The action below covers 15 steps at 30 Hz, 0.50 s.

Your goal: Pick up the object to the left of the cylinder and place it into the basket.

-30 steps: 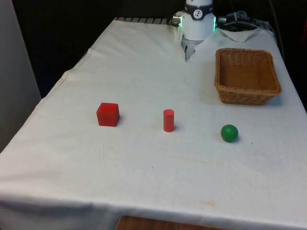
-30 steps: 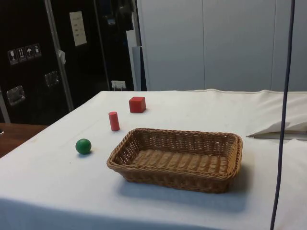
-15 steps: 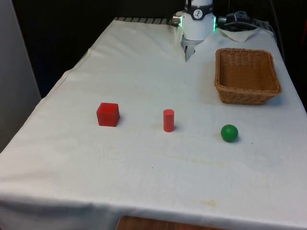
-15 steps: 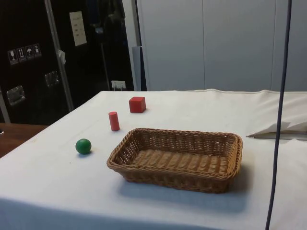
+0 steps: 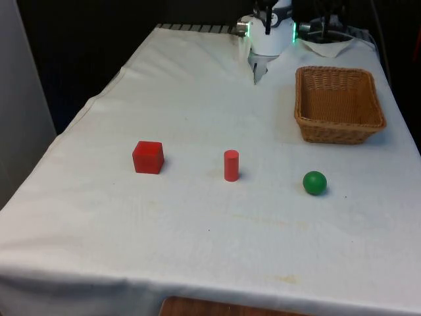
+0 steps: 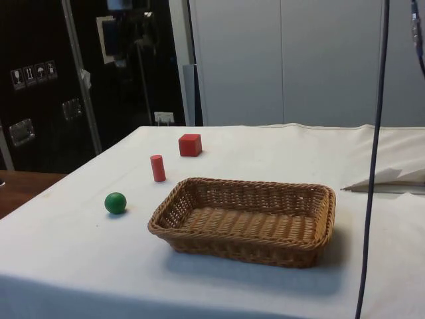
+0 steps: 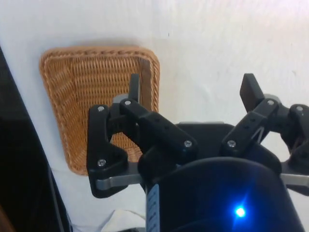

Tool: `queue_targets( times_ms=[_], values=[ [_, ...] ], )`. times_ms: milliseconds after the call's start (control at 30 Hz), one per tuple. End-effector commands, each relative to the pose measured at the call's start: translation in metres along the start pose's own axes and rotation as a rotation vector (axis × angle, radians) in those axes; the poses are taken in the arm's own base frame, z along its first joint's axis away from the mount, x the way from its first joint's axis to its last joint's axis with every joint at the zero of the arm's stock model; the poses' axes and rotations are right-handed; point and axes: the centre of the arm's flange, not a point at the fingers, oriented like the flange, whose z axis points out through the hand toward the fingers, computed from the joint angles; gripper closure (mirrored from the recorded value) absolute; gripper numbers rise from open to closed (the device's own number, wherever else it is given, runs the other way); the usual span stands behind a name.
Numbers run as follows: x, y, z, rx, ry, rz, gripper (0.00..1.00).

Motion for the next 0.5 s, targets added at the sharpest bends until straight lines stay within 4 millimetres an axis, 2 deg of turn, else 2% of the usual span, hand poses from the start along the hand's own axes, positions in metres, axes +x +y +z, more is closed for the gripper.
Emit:
queue_targets(
  times_ms=[0,33,100,467],
  values=[
    [0.003,-0.001,0.006,0.007,0.012,0.004,0.00],
    [0.001,-0.001,0.003,-0.001,0.004,0.001,0.00],
    [0.007,-0.002,0.014,0.005,0.020,0.004,0.00],
    [0.018,-0.009,0.041,-0.008,0.051,-0.011,0.00]
  ],
)
